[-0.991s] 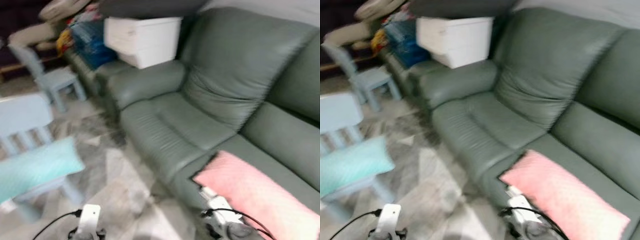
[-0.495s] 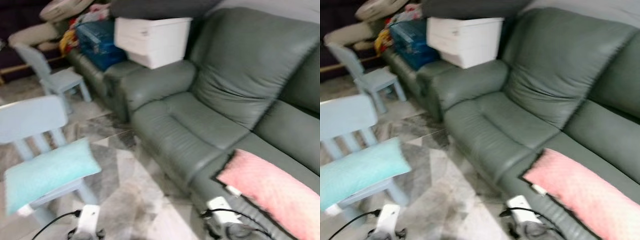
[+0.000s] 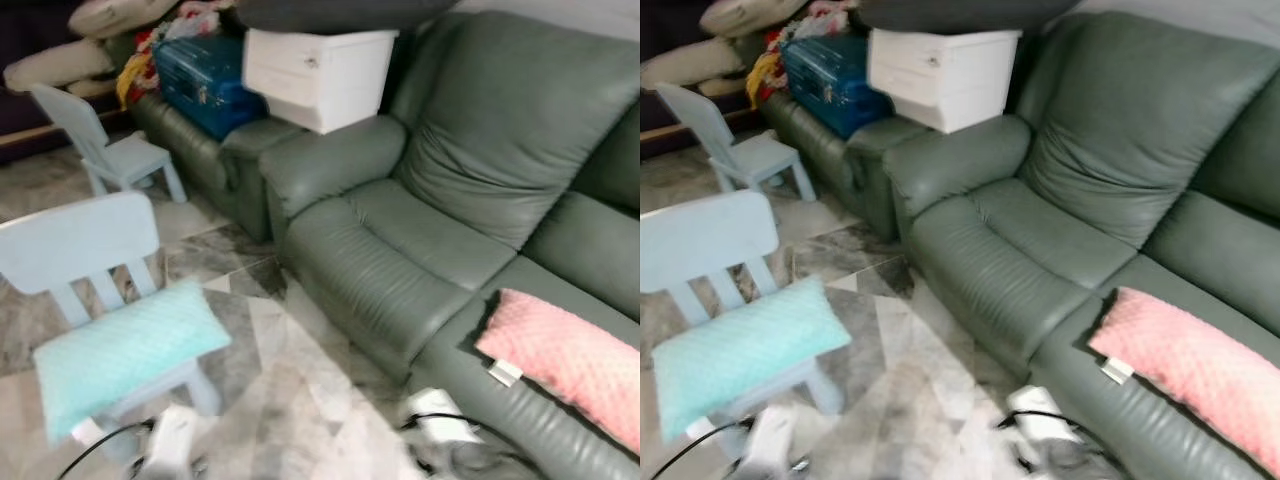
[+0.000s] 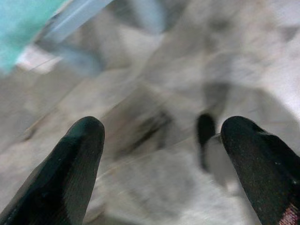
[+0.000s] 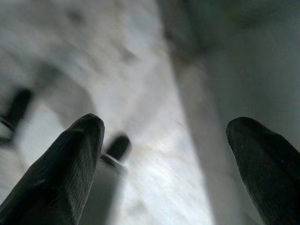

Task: Move the pillow to the sofa

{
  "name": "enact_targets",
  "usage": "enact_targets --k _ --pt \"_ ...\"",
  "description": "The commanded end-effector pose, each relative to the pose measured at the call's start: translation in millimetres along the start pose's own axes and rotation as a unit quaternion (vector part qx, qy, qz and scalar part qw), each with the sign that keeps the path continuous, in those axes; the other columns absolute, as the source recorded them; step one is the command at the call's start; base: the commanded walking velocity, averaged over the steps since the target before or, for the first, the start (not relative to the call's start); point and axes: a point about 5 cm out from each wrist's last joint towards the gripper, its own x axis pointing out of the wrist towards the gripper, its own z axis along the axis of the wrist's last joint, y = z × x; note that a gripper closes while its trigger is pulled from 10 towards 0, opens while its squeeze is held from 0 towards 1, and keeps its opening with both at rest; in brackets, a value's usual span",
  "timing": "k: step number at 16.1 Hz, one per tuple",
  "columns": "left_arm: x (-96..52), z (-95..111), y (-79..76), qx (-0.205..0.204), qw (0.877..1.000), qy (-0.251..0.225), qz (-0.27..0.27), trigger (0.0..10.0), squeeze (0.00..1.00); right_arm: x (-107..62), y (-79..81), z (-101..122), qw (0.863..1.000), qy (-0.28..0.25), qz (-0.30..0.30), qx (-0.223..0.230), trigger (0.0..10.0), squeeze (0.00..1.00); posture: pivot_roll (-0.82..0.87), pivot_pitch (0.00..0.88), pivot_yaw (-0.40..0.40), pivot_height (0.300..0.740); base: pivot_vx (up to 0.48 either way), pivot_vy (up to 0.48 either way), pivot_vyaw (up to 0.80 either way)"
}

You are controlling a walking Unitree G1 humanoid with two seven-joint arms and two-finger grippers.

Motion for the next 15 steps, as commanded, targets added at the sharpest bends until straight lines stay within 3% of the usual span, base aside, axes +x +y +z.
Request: enact_targets --k 1,5,15 --pt "0.3 7.2 -5.2 0.0 1.0 -0.01 -0.006 10.0 0.0 -2.2 -9.7 -4.6 1.0 0.006 -0.014 0.002 10.0 0.0 -0.07 0.0 0.0 0.74 0.0 0.0 0.0" --pt "0.3 7.2 -5.1 0.003 1.0 -0.01 -0.008 10.0 0.0 -2.1 -9.5 -4.3 1.0 0.007 -0.012 -0.007 10.0 0.0 -0.07 0.0 0.002 0.74 0.0 0.0 0.13" --pt "0.3 7.7 -4.3 0.008 1.0 -0.01 -0.007 10.0 0.0 -1.9 -9.3 -3.7 1.0 0.008 -0.012 -0.009 10.0 0.0 -0.07 0.0 0.005 0.74 0.0 0.0 0.8"
